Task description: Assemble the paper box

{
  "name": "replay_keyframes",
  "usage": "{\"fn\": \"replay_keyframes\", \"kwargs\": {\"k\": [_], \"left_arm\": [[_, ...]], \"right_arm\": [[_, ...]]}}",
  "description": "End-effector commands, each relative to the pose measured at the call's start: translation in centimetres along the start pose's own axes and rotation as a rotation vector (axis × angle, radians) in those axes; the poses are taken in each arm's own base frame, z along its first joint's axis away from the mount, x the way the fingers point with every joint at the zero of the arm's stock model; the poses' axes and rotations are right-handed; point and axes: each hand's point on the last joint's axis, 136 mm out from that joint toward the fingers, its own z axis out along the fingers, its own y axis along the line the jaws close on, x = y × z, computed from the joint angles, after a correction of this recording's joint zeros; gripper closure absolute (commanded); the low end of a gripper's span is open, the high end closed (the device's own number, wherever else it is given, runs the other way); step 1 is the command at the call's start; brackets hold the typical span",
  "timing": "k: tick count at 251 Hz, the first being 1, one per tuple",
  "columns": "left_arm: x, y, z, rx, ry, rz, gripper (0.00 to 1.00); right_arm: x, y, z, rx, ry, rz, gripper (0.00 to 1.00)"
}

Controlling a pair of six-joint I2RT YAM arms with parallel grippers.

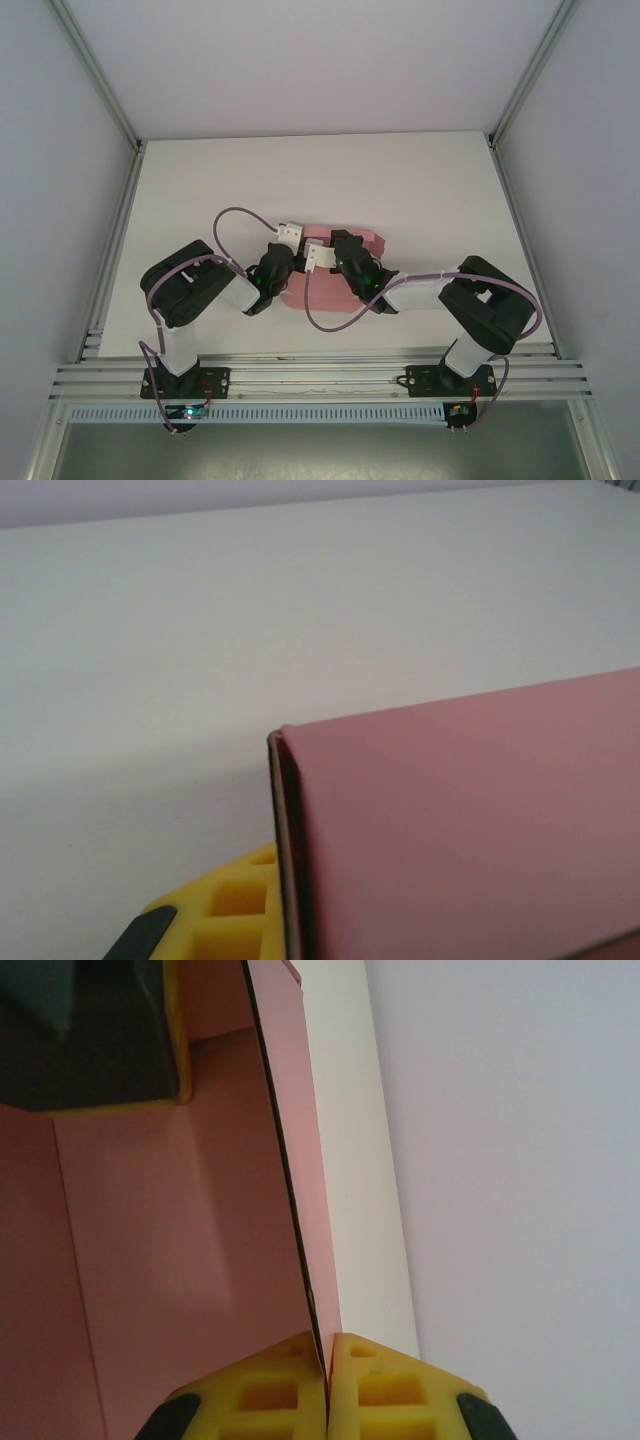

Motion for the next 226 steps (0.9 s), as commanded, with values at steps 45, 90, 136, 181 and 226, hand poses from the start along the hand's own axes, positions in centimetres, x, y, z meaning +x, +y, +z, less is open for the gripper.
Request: {"fn": "replay_keyframes", "kwargs": {"k": [45, 90, 136, 181, 226], "left_arm": [[4.4, 2.5, -1.0, -0.058, 0.137, 0.043, 0.77], [5.9, 3.1, -1.9, -0.073, 0.189, 0.039, 0.71], [6.1, 4.1, -2.0, -0.130, 0.190, 0.017, 0.75], [3.4, 3.6, -1.3, -0.161, 0.117, -0.006, 0.94], [2.4, 5.7, -1.6, -0.384, 0.086, -0.043, 1.00]], "right_arm": [[0.8, 2.9, -0.6, -0.113, 0.026, -0.018, 1.00], [1.0, 2.8, -0.6, -0.111, 0.030, -0.016, 1.00], [0.9, 2.9, -0.6, -0.122, 0.023, -0.012, 1.00], [1.3, 3.3, -0.4, -0.133, 0.043, -0.020, 1.00], [1.6, 3.5, -0.5, -0.138, 0.055, -0.017, 1.00]]}}
